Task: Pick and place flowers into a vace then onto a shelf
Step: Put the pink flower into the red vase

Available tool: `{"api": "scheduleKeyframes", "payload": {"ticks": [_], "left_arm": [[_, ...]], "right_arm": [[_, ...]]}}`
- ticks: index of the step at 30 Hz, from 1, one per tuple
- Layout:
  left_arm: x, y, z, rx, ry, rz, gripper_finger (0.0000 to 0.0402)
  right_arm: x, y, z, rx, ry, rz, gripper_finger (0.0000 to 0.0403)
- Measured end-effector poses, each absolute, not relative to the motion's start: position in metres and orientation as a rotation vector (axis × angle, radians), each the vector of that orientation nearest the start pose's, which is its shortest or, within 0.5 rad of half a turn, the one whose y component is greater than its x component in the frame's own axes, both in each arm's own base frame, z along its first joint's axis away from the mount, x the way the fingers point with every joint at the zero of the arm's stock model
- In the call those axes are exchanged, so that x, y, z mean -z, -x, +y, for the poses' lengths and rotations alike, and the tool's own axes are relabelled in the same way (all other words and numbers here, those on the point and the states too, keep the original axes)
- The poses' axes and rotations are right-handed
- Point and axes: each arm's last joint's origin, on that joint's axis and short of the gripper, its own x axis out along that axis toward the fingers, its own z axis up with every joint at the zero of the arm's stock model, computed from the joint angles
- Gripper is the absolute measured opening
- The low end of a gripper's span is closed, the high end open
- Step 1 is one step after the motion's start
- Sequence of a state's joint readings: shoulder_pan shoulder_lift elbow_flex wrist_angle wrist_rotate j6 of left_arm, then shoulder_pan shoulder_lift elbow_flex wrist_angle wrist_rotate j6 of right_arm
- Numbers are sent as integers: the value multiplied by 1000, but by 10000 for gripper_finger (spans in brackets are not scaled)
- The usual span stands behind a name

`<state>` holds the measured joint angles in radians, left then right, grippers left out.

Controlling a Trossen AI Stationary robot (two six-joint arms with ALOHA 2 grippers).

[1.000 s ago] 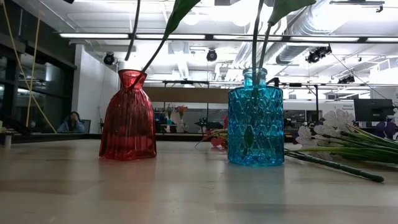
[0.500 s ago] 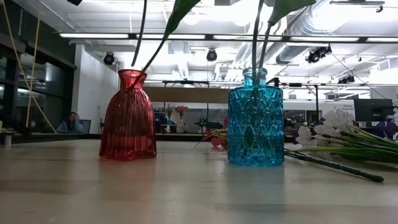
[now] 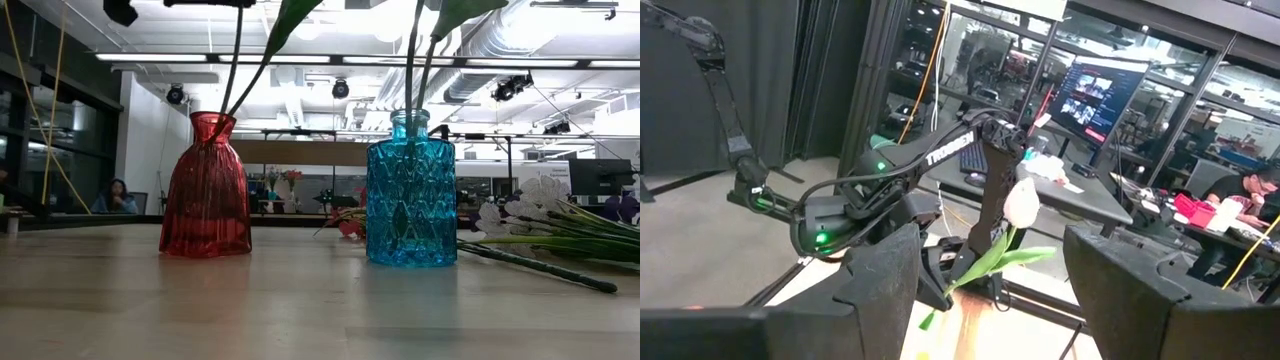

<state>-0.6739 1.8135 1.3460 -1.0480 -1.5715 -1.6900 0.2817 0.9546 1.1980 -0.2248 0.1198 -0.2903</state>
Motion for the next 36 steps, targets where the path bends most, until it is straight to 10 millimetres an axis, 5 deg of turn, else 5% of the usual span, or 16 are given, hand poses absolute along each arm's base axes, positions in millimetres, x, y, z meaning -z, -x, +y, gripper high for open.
{"api": "scheduleKeyframes", "payload": {"ticks": [36], "left_arm": [[-222,-279,-193,-886,322,109,83]], "right_arm": [[-436,-181,49,-179,288,-25,239]]}}
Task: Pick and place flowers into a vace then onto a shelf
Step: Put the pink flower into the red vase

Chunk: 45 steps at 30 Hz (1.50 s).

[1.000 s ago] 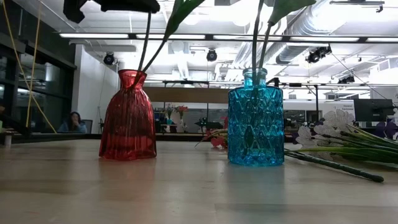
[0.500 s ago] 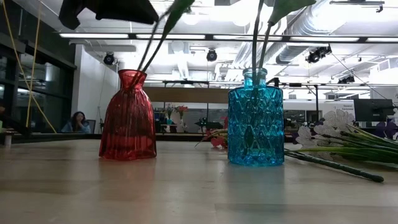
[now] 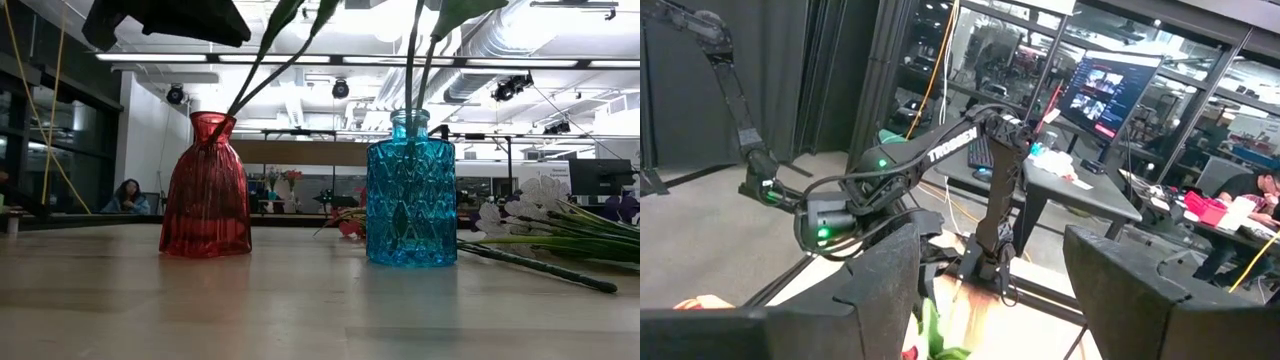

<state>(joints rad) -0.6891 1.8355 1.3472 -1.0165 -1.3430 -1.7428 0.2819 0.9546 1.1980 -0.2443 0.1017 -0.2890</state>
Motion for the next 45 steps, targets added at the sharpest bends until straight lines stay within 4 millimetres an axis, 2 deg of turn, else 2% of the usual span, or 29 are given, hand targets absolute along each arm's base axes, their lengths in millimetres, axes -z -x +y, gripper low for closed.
{"api": "scheduleKeyframes", "payload": {"ticks": [14,21,29,36,41,45], "left_arm": [[-224,-271,-201,-854,288,101,83],[-238,-259,-202,-830,281,108,83],[-271,-244,-184,-833,284,49,83],[-304,-233,-156,-872,315,-41,83],[-319,-230,-136,-913,386,11,83],[-329,-230,-129,-902,413,75,83]], "right_arm": [[-436,-181,49,-167,292,-24,239],[-436,-181,48,-133,296,-16,239],[-437,-181,48,-132,292,-23,239],[-440,-181,48,-127,280,-56,239],[-443,-182,47,-92,247,-82,239],[-446,-185,47,-54,244,-113,239]]}}
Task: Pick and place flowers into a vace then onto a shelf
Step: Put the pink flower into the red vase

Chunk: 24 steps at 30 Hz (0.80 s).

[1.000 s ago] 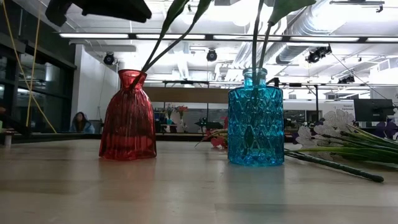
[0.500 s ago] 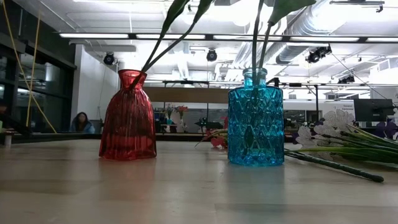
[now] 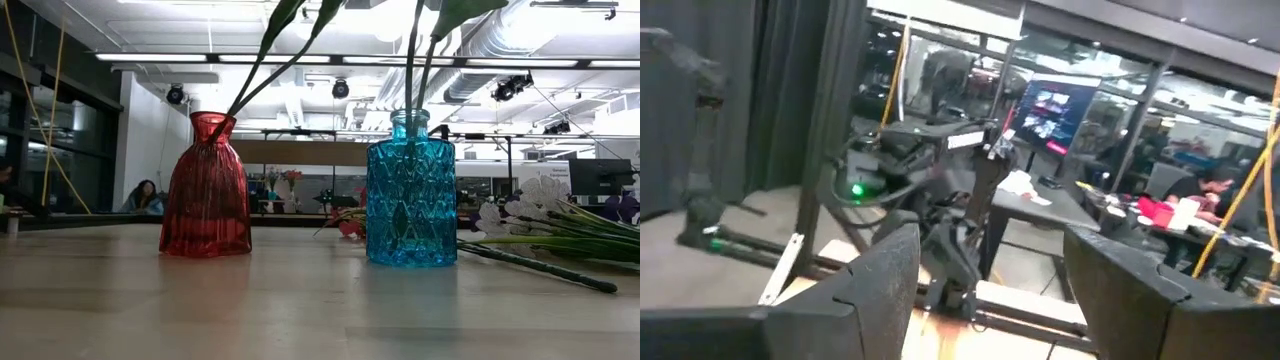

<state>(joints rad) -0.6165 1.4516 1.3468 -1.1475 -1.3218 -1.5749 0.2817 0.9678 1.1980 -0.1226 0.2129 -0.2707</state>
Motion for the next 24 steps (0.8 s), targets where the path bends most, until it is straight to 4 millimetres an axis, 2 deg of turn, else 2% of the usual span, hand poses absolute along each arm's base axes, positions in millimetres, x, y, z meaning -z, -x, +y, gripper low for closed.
{"api": "scheduleKeyframes", "payload": {"ticks": [6,9,17,24], "left_arm": [[-346,-239,-129,-771,391,196,83],[-355,-247,-123,-681,363,262,83],[-368,-272,-82,-524,347,364,83],[-378,-291,-46,-272,372,384,83]], "right_arm": [[-445,-192,48,-24,240,-118,239],[-442,-197,50,-26,244,-103,239],[-439,-202,51,-29,247,-89,239],[-439,-202,51,-29,242,-90,239]]}}
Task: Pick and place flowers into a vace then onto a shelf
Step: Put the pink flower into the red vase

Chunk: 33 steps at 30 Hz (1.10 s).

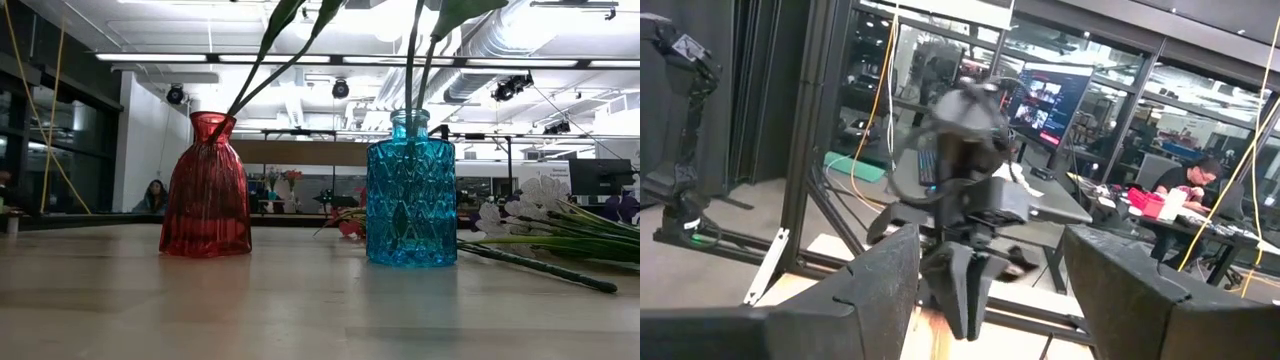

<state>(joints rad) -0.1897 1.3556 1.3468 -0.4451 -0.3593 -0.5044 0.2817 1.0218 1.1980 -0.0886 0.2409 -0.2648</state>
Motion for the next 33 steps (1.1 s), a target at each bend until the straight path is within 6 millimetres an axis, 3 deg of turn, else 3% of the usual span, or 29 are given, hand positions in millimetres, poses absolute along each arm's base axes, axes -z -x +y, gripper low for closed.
{"api": "scheduleKeyframes", "payload": {"ticks": [8,20,33], "left_arm": [[-382,-297,-23,-84,442,387,83],[-357,-324,-29,6,454,472,83],[-357,-326,-30,37,462,475,83]], "right_arm": [[-439,-202,51,-30,242,-87,239],[-439,-202,51,-18,272,-86,239],[-439,-202,50,12,273,-81,239]]}}
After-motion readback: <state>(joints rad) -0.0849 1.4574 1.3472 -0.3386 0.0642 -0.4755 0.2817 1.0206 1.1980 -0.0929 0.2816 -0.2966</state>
